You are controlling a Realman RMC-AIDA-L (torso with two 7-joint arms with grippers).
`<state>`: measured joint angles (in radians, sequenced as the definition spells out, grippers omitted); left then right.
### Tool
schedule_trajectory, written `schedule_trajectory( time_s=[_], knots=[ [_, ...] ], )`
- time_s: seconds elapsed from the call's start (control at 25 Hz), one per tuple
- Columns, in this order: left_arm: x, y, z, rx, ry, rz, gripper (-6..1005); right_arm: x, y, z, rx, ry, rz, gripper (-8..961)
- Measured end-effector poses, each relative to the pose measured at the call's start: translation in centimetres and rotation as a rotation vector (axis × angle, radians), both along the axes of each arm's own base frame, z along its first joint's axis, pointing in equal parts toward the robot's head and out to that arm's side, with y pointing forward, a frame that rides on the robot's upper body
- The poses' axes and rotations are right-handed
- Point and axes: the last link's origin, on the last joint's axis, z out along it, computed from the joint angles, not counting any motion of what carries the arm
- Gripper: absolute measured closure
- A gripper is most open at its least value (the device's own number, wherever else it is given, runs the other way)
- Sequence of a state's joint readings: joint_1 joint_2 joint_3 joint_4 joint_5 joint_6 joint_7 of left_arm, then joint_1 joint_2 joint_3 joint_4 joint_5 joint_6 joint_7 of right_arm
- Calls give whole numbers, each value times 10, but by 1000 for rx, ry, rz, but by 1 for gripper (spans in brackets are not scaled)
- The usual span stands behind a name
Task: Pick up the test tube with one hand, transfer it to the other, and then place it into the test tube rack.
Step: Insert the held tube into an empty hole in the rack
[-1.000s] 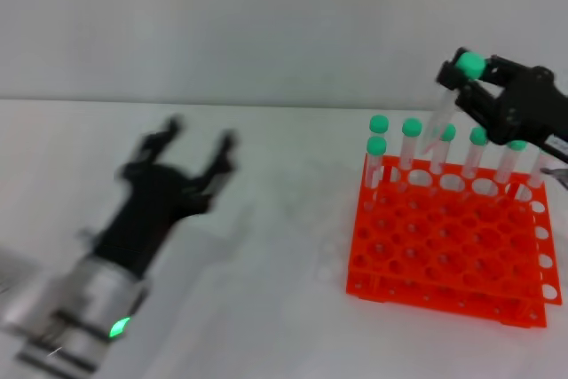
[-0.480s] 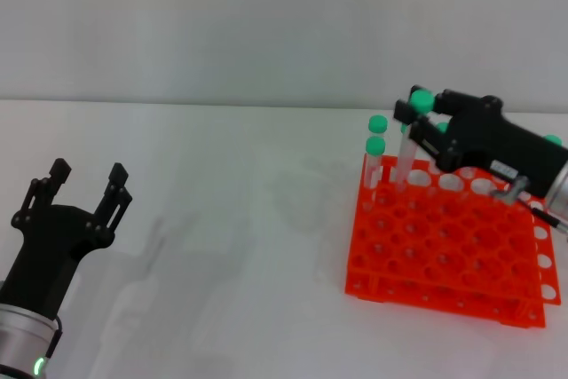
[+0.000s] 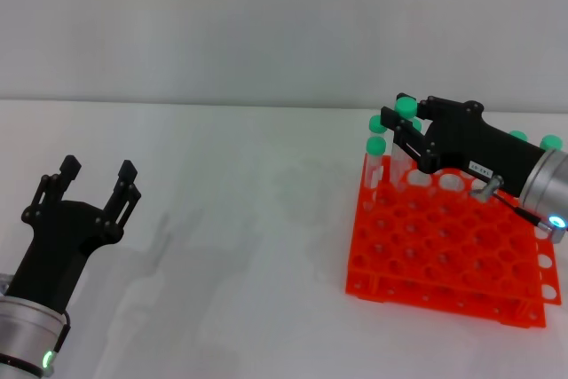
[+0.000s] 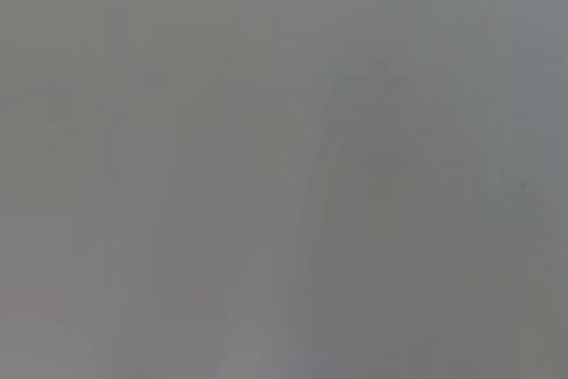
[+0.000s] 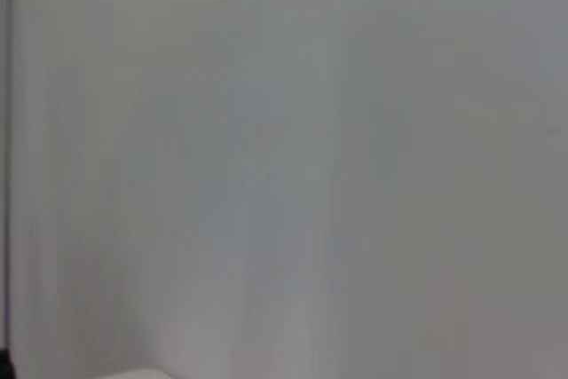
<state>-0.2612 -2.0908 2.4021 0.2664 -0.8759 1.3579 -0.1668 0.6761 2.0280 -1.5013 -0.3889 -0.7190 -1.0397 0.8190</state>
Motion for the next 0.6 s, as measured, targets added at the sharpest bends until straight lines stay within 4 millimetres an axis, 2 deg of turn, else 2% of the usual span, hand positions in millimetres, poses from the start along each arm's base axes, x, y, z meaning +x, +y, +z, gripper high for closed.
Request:
schedule_trajectory(
  time_s=[0.6],
  knots=[
    [0, -1, 0, -5, -10, 0, 240, 5, 4, -14, 40, -71, -48, 688]
  ],
)
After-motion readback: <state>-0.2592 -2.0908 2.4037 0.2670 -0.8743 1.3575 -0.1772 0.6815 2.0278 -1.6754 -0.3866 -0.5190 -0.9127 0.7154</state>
